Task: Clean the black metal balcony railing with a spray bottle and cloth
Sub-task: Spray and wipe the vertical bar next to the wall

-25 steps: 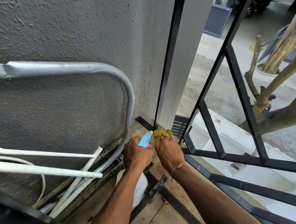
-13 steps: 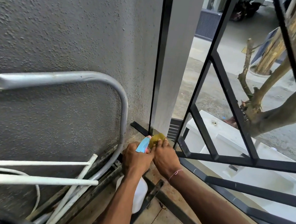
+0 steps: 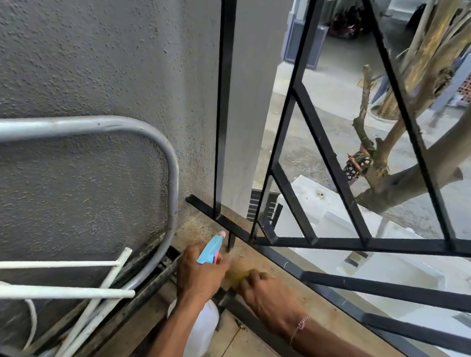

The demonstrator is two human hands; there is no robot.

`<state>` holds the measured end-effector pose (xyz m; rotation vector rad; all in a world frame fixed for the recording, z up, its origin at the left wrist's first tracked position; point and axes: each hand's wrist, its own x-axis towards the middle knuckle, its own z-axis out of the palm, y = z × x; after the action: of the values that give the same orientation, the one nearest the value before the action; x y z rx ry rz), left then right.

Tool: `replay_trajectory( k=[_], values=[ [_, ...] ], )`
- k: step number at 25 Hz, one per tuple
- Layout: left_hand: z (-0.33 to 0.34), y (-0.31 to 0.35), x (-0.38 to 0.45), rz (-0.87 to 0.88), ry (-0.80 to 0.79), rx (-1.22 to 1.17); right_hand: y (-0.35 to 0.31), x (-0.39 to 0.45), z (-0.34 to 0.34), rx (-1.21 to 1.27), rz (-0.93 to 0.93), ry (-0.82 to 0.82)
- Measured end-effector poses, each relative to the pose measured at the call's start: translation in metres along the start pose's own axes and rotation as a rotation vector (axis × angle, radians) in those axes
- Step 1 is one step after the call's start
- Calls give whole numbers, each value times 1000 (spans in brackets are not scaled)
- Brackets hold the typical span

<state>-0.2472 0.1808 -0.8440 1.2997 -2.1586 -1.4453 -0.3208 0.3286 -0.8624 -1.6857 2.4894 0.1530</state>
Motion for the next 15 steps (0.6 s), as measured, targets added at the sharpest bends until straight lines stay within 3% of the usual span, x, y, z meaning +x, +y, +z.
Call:
replay_trajectory(
  k=[7,15],
  values=[
    [31,15,-14,84,-111,33,57,-72,2,197,125,145],
    [47,-25,-61,-42,-293,54,63,-113,9,497,324,241]
  ],
)
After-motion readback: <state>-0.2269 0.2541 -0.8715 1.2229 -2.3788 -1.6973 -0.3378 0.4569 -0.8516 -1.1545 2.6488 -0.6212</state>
